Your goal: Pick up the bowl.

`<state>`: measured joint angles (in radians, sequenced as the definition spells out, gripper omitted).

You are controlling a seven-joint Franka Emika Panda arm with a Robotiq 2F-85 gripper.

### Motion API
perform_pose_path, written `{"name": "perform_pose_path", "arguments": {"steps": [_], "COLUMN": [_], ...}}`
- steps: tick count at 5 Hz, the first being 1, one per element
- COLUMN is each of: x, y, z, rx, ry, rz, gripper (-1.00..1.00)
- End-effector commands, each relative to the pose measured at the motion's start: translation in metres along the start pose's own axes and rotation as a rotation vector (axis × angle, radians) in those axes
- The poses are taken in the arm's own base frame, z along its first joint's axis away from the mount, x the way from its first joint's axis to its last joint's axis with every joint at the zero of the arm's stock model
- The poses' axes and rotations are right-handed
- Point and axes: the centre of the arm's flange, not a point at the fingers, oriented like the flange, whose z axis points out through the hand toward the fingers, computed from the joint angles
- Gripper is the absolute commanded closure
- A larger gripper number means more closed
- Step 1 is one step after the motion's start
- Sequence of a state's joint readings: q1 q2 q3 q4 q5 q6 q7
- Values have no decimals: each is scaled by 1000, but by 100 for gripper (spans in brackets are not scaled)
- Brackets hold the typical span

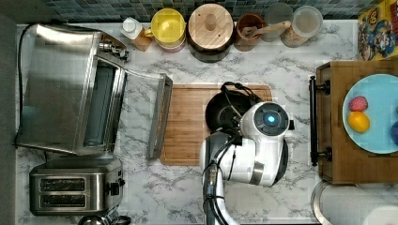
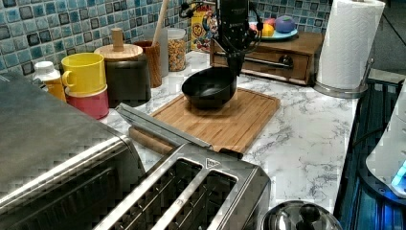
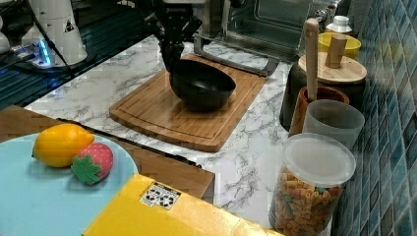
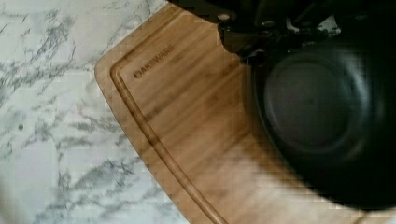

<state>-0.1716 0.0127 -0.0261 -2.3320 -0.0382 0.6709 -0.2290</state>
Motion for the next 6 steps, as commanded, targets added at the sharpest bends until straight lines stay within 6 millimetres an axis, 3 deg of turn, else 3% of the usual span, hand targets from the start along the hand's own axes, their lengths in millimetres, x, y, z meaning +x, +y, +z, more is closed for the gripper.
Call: {"name": "perform_pose_path", "arguments": {"steps": [1,3,5,6], "x": [-16,-47,-42,-48], "y": [-57,-66,-54,-54], "z": [-211,-222,-227,-216], "rx": [233,237,214,207], "ry": [334,274,244,239], "rz": [-104,-378,-377,-446], "gripper": [100,100,100,100]}}
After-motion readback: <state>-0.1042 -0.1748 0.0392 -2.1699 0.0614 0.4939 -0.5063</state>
